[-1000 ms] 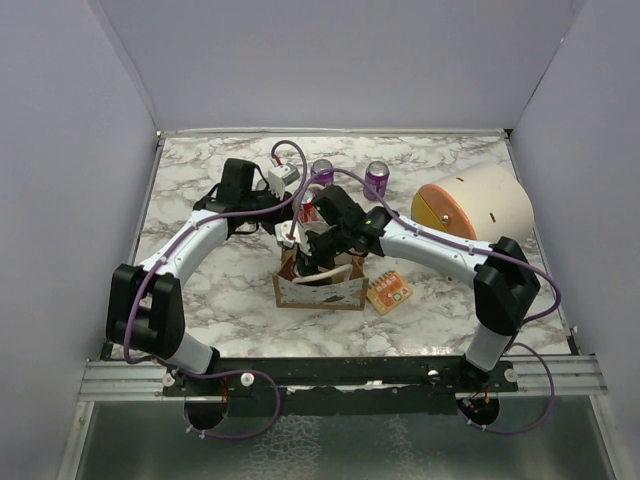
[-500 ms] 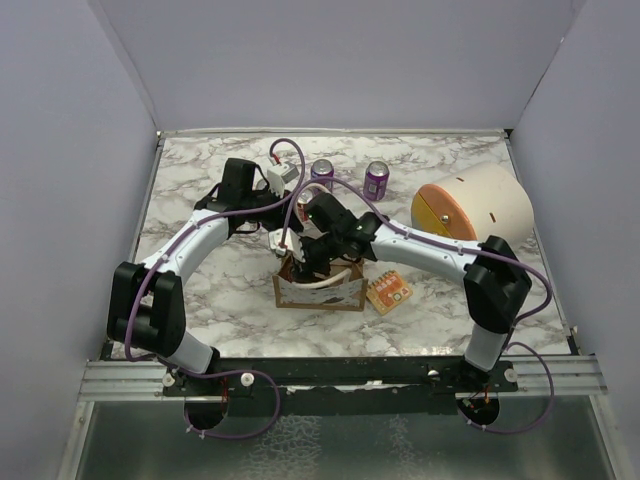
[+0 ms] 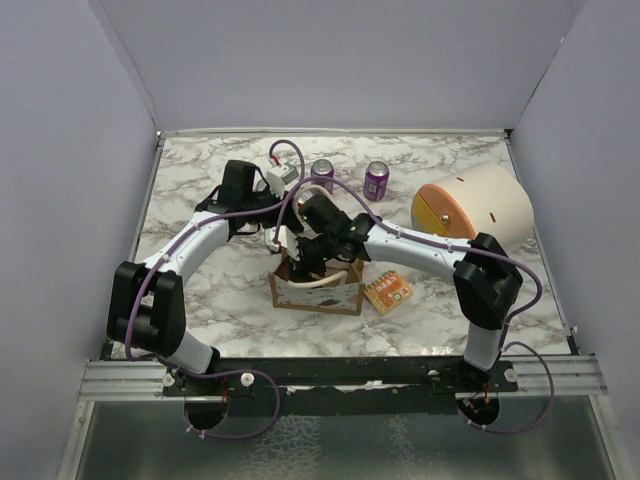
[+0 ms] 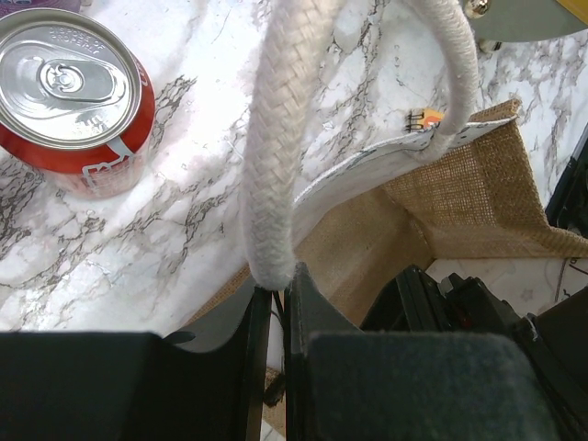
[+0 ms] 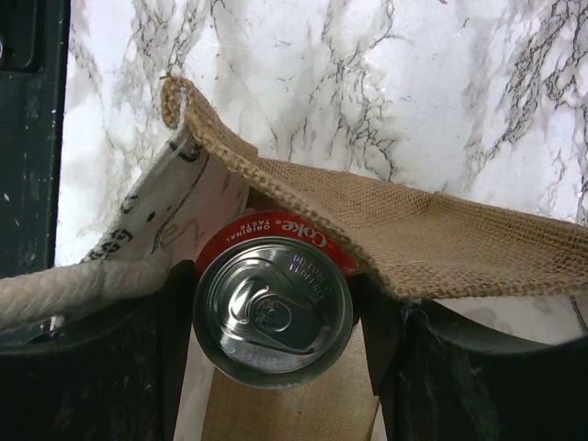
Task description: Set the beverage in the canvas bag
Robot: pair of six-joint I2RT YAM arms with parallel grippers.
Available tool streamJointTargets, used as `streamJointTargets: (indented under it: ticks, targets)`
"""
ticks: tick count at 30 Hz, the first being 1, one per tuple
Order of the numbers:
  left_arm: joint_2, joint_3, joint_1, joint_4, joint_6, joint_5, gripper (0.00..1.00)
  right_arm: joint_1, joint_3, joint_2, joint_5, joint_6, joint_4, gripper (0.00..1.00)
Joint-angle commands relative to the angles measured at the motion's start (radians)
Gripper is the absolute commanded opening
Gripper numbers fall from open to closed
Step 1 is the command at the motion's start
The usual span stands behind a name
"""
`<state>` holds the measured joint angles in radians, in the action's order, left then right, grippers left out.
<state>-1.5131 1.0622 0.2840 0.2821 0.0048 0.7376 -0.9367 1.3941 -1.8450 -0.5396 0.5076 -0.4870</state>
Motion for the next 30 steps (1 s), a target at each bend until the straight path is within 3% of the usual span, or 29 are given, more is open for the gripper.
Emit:
streamJointTargets:
  ticks: [1, 10, 30]
  targets:
    - [0.008, -0.027, 0.006, 0.002, 0.006, -0.035, 0.0, -0.017, 0.025, -0.012, -0.025, -0.056, 0.081, 0.19]
    - [0.034, -0.047, 0.007, -0.015, 0.022, -0.033, 0.0, -0.017, -0.038, -0.025, 0.011, -0.052, 0.122, 0.26]
    - [0.117, -0.106, 0.006, -0.085, 0.078, -0.009, 0.0, -0.017, -0.064, 0.05, 0.04, -0.031, 0.15, 0.7]
